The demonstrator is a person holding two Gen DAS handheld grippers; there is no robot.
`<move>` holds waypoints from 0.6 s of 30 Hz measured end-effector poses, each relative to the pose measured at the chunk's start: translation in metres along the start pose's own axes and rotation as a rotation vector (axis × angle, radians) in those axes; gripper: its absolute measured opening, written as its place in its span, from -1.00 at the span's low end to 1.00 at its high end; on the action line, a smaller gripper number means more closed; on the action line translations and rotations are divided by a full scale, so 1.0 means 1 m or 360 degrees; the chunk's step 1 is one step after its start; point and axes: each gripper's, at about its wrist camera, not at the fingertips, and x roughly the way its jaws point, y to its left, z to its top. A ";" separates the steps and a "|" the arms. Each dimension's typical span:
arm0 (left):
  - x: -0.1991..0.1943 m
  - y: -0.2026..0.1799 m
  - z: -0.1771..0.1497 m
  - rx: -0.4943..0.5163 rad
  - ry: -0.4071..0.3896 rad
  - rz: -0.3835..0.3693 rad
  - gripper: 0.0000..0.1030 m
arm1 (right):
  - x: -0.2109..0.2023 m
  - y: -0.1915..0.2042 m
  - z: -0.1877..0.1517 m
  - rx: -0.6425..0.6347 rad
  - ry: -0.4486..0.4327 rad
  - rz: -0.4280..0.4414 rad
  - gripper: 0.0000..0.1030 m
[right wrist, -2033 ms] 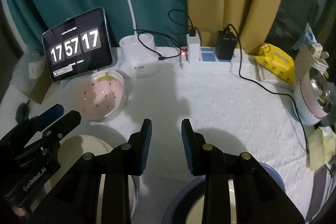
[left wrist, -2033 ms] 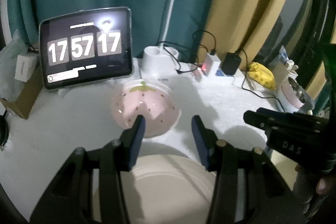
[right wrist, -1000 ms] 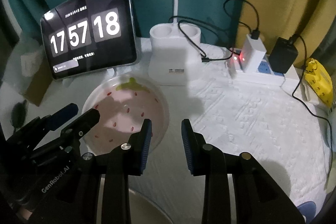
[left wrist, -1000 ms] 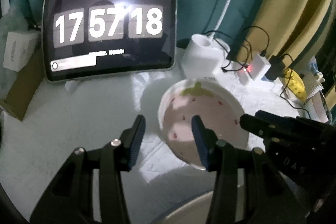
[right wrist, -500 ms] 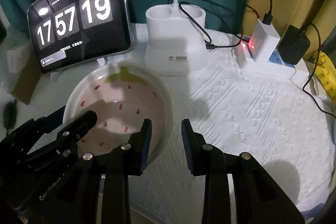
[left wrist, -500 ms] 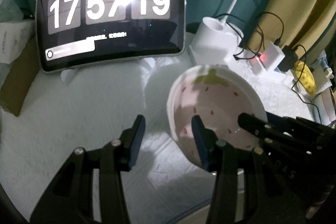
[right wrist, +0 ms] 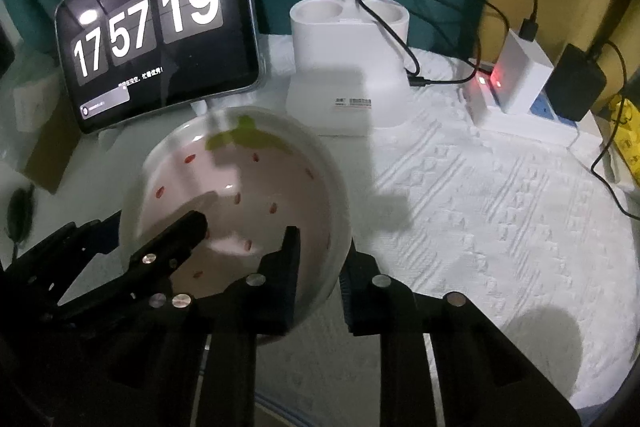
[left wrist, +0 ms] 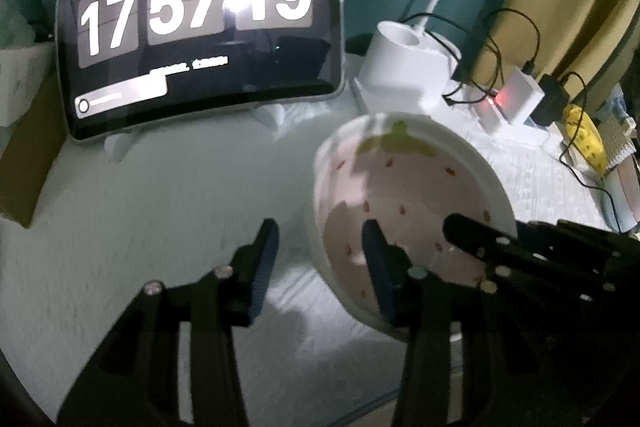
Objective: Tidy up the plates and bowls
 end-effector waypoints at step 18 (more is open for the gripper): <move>-0.016 -0.009 -0.004 0.0063 -0.0109 -0.0041 -0.48 | -0.029 0.004 -0.004 -0.0031 -0.0101 0.0008 -0.67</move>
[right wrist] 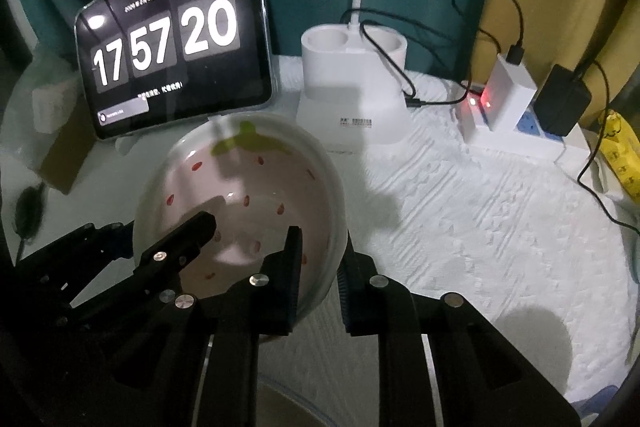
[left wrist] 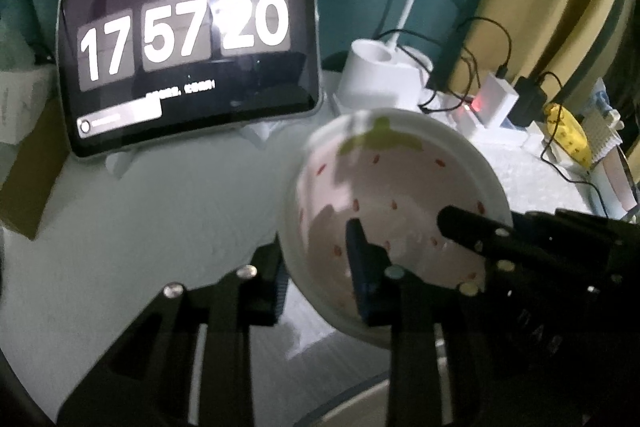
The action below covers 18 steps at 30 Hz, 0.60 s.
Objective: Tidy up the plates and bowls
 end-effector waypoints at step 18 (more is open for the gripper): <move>-0.056 -0.023 -0.008 0.0031 -0.0118 -0.0042 -0.48 | -0.055 -0.008 -0.014 0.0032 -0.0129 0.0026 -0.67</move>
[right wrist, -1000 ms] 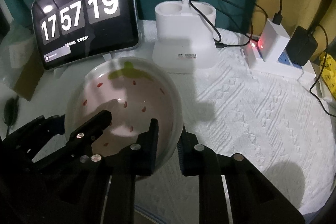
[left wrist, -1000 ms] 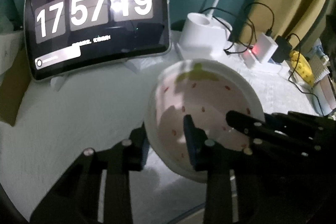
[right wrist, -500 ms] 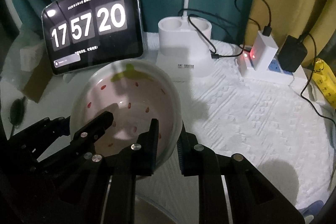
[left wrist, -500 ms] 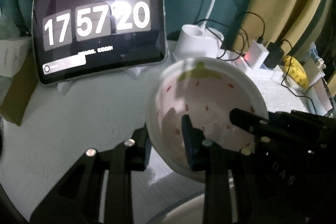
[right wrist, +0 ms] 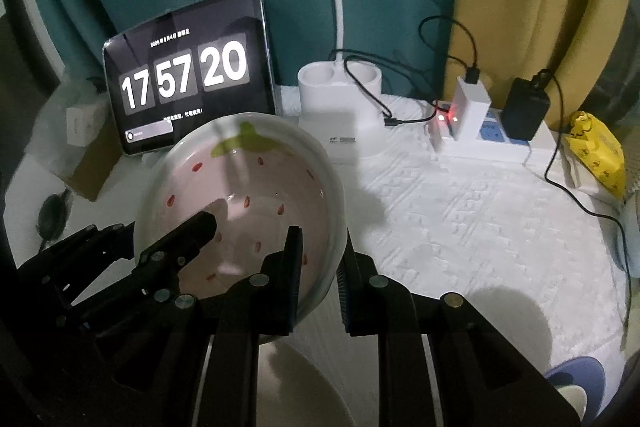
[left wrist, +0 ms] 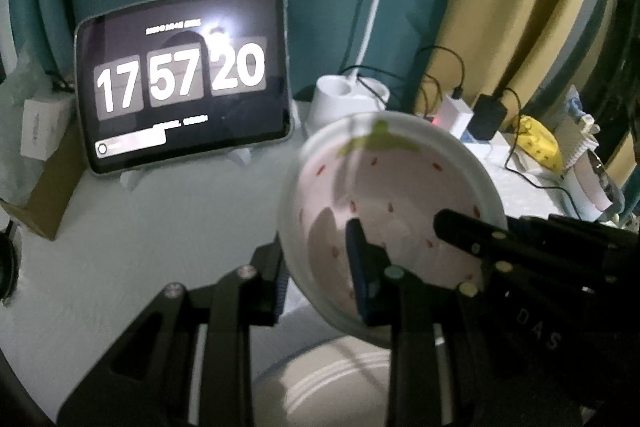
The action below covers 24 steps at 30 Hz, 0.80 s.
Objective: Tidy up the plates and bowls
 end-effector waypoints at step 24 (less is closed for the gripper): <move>-0.053 -0.062 -0.014 0.0074 -0.0081 -0.0079 -0.47 | -0.076 -0.041 -0.029 0.0078 -0.0137 0.0008 -0.68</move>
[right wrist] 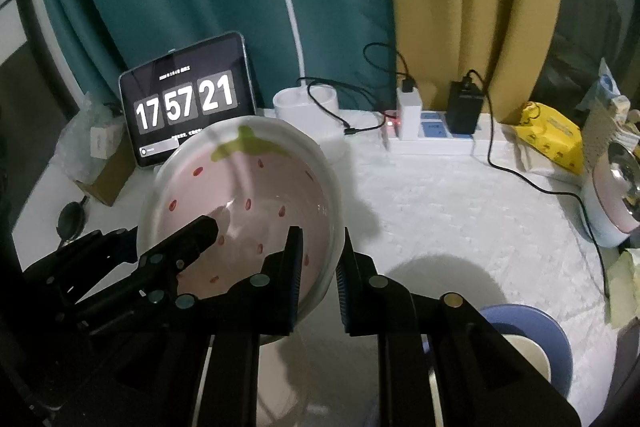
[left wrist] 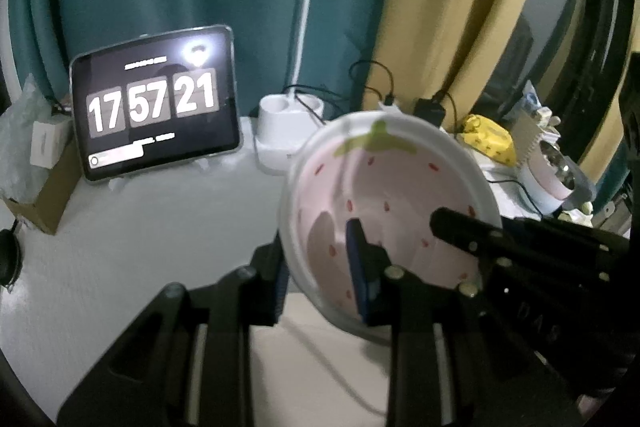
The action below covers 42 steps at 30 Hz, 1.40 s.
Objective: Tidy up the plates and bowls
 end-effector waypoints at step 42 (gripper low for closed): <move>-0.020 -0.133 -0.046 0.0285 0.0040 -0.0101 -0.47 | -0.084 -0.109 -0.062 0.0220 -0.0126 -0.0064 -0.68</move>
